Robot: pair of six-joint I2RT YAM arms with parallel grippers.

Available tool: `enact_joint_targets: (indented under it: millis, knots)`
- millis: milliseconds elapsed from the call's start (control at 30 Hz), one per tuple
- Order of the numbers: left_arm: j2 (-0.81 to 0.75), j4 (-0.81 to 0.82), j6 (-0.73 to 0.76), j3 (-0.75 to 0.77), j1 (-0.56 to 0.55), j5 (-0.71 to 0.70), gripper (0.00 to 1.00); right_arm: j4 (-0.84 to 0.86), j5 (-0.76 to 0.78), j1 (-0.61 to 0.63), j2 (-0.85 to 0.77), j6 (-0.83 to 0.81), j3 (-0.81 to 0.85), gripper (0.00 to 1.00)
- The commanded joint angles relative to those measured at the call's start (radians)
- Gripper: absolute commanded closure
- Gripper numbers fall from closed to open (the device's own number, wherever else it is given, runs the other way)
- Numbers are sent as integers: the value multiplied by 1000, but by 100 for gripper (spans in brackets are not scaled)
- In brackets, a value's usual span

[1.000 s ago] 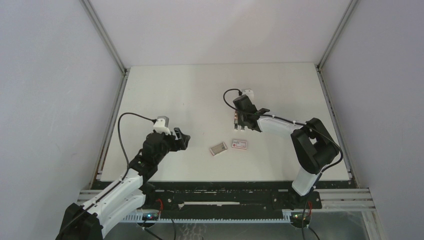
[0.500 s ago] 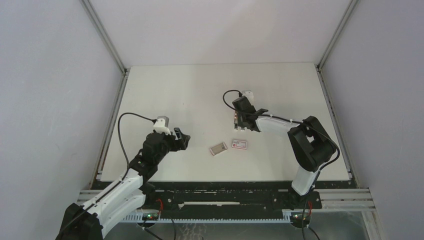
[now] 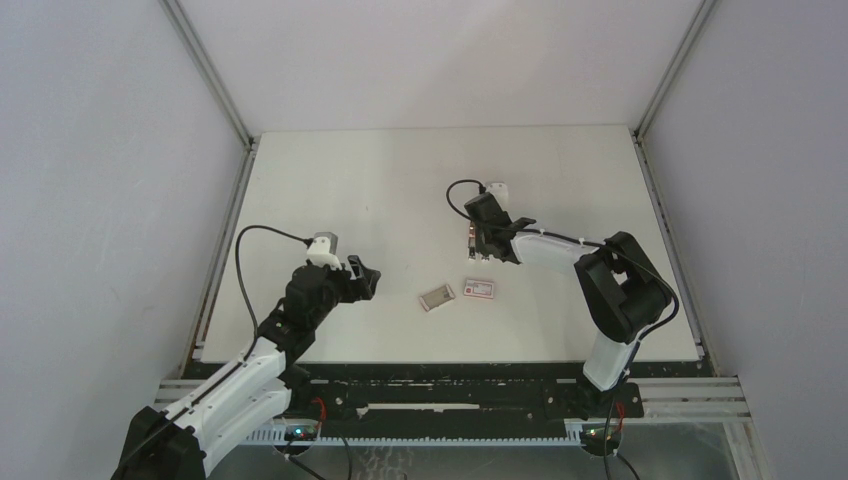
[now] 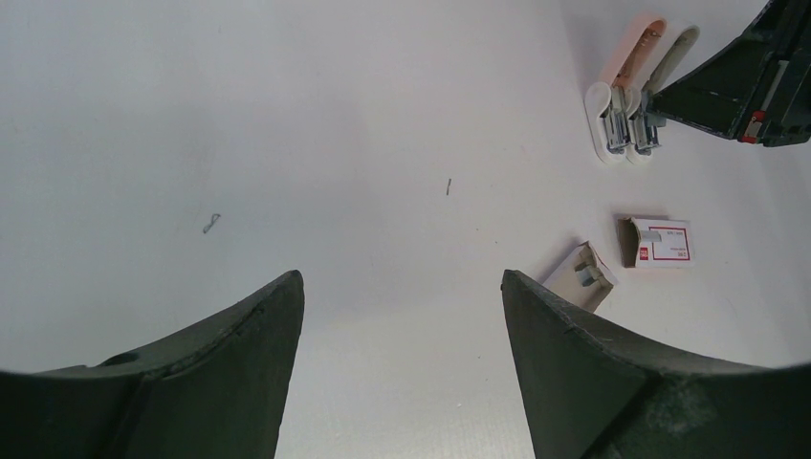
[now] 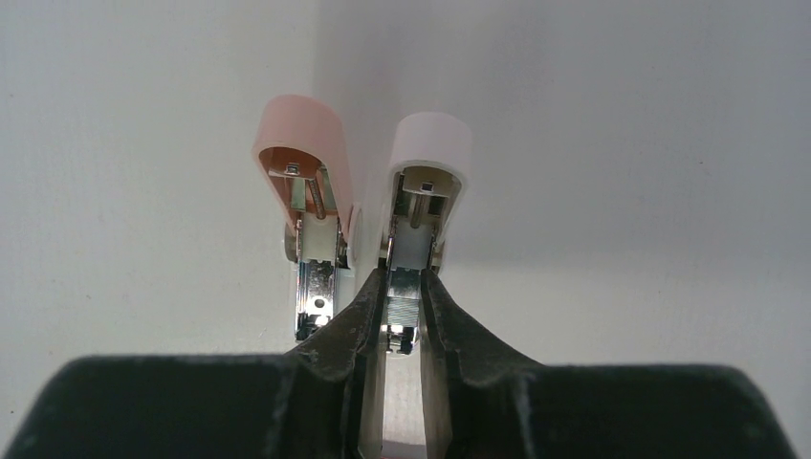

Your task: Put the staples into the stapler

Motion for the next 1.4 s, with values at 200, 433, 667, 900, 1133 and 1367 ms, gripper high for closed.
enact_joint_targets:
  millis: [200, 433, 667, 900, 1133, 1367]
  knots:
    - [-16, 23, 13, -15, 5, 0, 20, 19, 28, 3, 18, 22, -4, 87]
    - [-17, 22, 13, -14, 6, -1, 20, 20, 25, 3, 24, 28, -4, 87]
    - [-13, 22, 13, -14, 6, -1, 20, 14, 19, 0, 15, 37, -4, 87]
    - [-11, 22, 13, -14, 6, 0, 20, -1, 19, -6, 16, 50, -4, 83]
    - [-10, 23, 12, -15, 6, -1, 20, -13, 20, -6, -12, 50, -4, 62]
    - [-29, 32, 14, -22, 5, -7, 20, -52, -19, -2, -141, 17, -4, 59]
